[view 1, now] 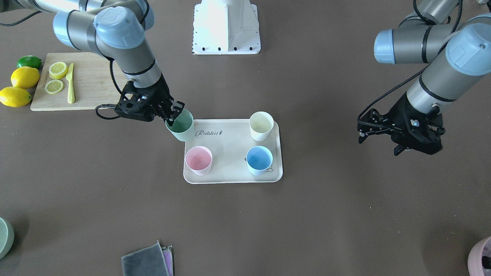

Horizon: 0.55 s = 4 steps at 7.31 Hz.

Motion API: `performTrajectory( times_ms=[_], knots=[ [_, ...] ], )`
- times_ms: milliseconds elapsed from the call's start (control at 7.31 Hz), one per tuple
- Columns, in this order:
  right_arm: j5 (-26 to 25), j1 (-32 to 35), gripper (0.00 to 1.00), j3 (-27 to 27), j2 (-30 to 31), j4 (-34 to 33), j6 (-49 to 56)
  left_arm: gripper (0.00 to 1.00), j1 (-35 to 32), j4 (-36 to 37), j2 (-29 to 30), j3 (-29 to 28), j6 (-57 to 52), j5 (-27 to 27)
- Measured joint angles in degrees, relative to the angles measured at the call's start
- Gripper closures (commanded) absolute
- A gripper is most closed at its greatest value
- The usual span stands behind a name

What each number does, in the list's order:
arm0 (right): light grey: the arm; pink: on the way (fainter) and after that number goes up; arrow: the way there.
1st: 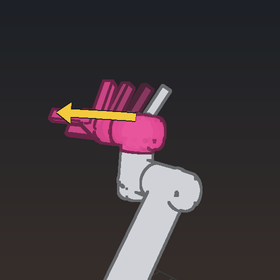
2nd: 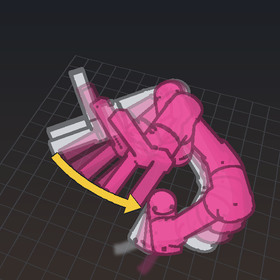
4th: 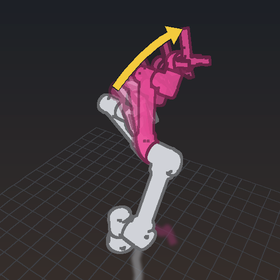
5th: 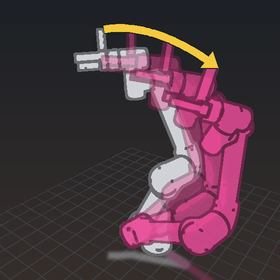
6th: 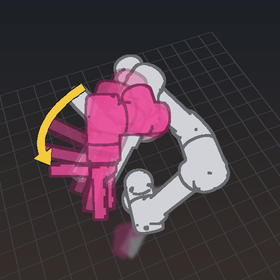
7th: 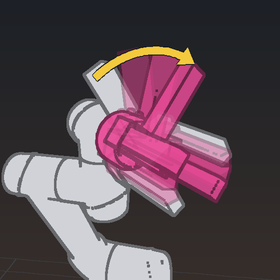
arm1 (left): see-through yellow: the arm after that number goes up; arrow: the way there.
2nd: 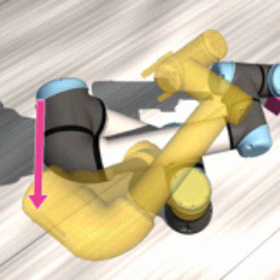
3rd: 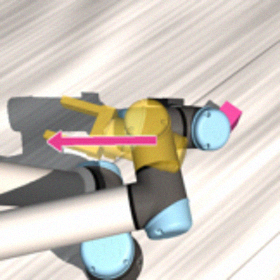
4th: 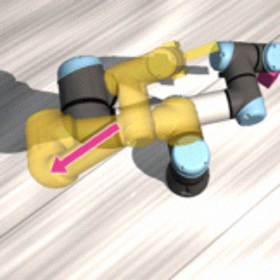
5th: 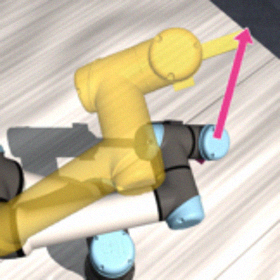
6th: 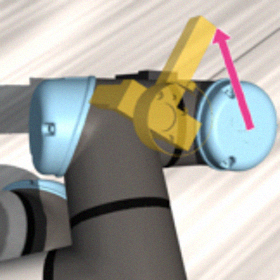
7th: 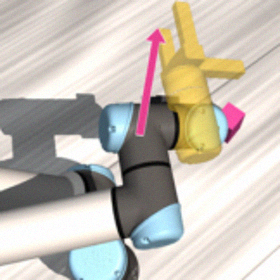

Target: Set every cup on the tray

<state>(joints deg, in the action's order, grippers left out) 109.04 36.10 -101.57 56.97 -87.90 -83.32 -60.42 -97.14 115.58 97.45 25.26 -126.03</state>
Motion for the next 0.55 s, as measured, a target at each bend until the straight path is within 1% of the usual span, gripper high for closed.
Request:
performTrajectory(
  times_ms=[137,411,547],
  knots=[
    [-2.1,-2.05,1.0,2.37,-2.96,-0.5,-2.3,0.02,0.02,-0.04,0.0,-0.06,-0.01,0.0],
    [-4.72,-4.36,1.0,5.98,-6.26,-0.53,-4.05,0.02,0.03,-0.06,0.0,-0.13,-0.03,0.0],
    [-5.36,-4.89,0.76,6.91,-6.97,-0.47,-4.15,0.02,0.03,-0.07,0.0,-0.15,-0.03,0.0]
  ],
)
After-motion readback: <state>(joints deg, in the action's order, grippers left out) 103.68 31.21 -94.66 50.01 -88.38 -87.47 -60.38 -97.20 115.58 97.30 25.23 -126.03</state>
